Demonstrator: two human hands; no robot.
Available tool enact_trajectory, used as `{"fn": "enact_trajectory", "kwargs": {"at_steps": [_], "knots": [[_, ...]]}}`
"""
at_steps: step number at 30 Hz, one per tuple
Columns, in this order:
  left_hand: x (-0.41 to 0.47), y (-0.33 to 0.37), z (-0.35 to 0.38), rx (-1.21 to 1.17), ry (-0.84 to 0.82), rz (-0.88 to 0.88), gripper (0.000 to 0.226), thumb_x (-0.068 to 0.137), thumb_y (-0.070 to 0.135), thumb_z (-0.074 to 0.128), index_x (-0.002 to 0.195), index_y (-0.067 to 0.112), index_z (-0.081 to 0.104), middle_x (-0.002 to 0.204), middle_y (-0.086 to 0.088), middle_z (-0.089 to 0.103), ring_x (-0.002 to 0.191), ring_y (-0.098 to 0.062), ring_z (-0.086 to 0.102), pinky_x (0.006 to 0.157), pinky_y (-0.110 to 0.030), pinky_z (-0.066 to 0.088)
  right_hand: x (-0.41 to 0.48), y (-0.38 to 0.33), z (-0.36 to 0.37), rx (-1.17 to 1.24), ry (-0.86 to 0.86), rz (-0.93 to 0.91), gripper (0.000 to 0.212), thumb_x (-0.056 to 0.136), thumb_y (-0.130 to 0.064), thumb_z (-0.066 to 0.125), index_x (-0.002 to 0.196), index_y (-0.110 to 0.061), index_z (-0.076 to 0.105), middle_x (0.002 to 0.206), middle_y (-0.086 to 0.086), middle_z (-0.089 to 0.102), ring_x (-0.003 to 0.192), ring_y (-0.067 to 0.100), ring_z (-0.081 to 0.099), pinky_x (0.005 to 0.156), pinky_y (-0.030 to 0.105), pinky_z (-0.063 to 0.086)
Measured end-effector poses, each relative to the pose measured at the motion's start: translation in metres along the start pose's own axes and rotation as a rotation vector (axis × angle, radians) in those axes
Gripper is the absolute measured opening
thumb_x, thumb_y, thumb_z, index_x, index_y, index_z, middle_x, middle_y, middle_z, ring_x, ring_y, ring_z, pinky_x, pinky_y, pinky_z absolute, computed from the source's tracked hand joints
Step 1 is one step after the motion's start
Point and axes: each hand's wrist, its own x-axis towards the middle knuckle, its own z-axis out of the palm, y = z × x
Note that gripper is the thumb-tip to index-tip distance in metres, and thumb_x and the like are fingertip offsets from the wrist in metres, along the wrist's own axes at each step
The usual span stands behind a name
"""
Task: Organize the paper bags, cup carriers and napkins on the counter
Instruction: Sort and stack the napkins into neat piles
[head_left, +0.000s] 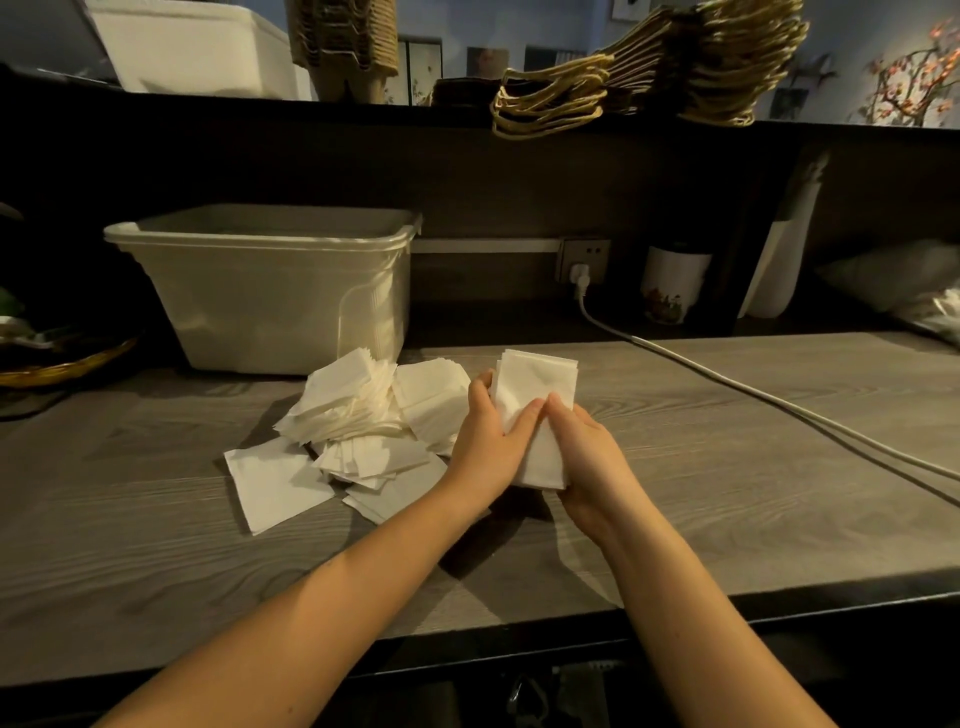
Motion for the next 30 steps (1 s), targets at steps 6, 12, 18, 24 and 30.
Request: {"fn": "enact_trajectory", "kwargs": {"at_steps": [6, 12, 18, 24, 30], "knots": [[0.007, -0.002, -0.018, -0.002, -0.026, 0.076, 0.076, 0.088, 0.031, 0.061, 0.142, 0.032, 0.008, 0.118, 0.006, 0.039, 0.097, -0.011, 0.052, 0.075, -0.027, 0.051, 0.022, -0.02, -0.017, -0.091, 0.02, 0.119, 0.026, 0.097, -0.028, 0.049, 0.117, -0.012, 0.052, 0.1, 0.01, 0.061, 0.089, 0.023, 0.061, 0.068, 0.034, 0.052], [0.024, -0.012, -0.054, 0.22, 0.306, 0.283, 0.045, 0.092, 0.024, 0.054, 0.133, 0.024, 0.036, 0.106, 0.01, 0.05, 0.096, -0.006, 0.052, 0.073, -0.024, 0.045, 0.07, -0.026, -0.016, -0.32, 0.115, 0.12, 0.043, 0.097, -0.031, 0.047, 0.134, -0.01, 0.045, 0.116, 0.013, 0.057, 0.104, 0.027, 0.057, 0.09, 0.04, 0.05], [0.027, -0.025, -0.055, 0.488, 0.261, 0.294, 0.036, 0.095, 0.022, 0.049, 0.13, 0.021, 0.044, 0.128, 0.003, 0.048, 0.114, -0.013, 0.047, 0.08, -0.019, 0.036, 0.095, -0.018, -0.002, -0.668, 0.184, 0.062, 0.044, 0.099, -0.029, 0.043, 0.137, -0.007, 0.043, 0.127, 0.015, 0.054, 0.113, 0.028, 0.053, 0.075, 0.03, 0.039], [0.03, -0.033, -0.052, 0.577, 0.198, 0.229, 0.04, 0.095, 0.029, 0.047, 0.134, 0.024, 0.039, 0.14, 0.002, 0.037, 0.124, -0.015, 0.038, 0.093, -0.025, 0.037, 0.111, -0.016, 0.0, -0.788, 0.241, -0.013, 0.044, 0.098, -0.027, 0.046, 0.137, -0.007, 0.038, 0.13, 0.015, 0.051, 0.115, 0.028, 0.052, 0.075, 0.029, 0.04], [0.032, -0.033, -0.052, 0.587, 0.193, 0.206, 0.04, 0.095, 0.032, 0.046, 0.134, 0.025, 0.039, 0.142, 0.002, 0.035, 0.126, -0.018, 0.037, 0.098, -0.031, 0.039, 0.114, -0.004, -0.005, -1.104, 0.36, -0.154, 0.046, 0.098, -0.025, 0.043, 0.141, -0.013, 0.033, 0.141, 0.012, 0.035, 0.127, 0.03, 0.037, 0.096, 0.039, 0.039]]}}
